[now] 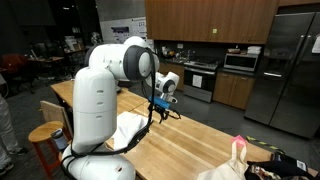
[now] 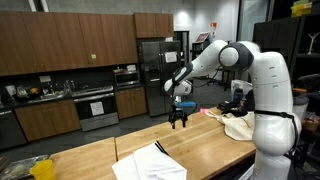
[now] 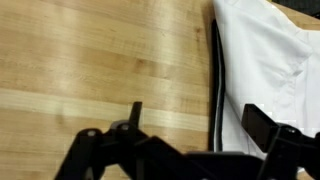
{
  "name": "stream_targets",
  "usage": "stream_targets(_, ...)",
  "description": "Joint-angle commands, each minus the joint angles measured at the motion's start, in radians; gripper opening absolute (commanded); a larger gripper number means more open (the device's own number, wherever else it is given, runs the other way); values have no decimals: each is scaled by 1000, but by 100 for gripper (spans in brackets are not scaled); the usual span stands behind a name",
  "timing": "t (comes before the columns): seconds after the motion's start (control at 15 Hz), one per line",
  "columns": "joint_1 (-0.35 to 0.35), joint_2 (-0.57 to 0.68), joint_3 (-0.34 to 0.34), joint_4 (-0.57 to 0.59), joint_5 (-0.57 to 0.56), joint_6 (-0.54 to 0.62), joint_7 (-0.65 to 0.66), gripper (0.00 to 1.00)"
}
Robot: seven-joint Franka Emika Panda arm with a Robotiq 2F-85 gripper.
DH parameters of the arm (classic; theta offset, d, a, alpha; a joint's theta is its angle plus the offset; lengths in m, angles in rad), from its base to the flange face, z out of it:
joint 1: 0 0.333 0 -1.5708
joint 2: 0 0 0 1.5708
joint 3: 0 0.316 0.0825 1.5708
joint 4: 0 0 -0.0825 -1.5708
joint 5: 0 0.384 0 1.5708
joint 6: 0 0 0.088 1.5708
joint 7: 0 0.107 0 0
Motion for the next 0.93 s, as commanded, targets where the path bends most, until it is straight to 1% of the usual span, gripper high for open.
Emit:
stream_targets(0.0, -33, 72, 24, 44, 108, 30, -84, 100)
stream_targets(0.07, -33, 110, 35, 78, 136, 34, -113, 100)
stream_targets(0.13, -30, 159, 48, 127, 153, 11, -128, 100)
stream_targets(0.2, -23, 201, 59, 169, 146, -4, -135, 100)
stream_targets(0.4, 26, 348, 95, 325, 58, -59, -91, 100)
stream_targets(0.47, 52, 399, 103, 381, 15, -89, -65, 100)
stream_targets(0.67, 145, 510, 100, 528, -137, -174, 35, 100)
stream_targets(0.8, 206, 569, 93, 629, -226, -254, 100, 100)
stream_targets(0.87, 232, 593, 90, 678, -262, -313, 132, 100)
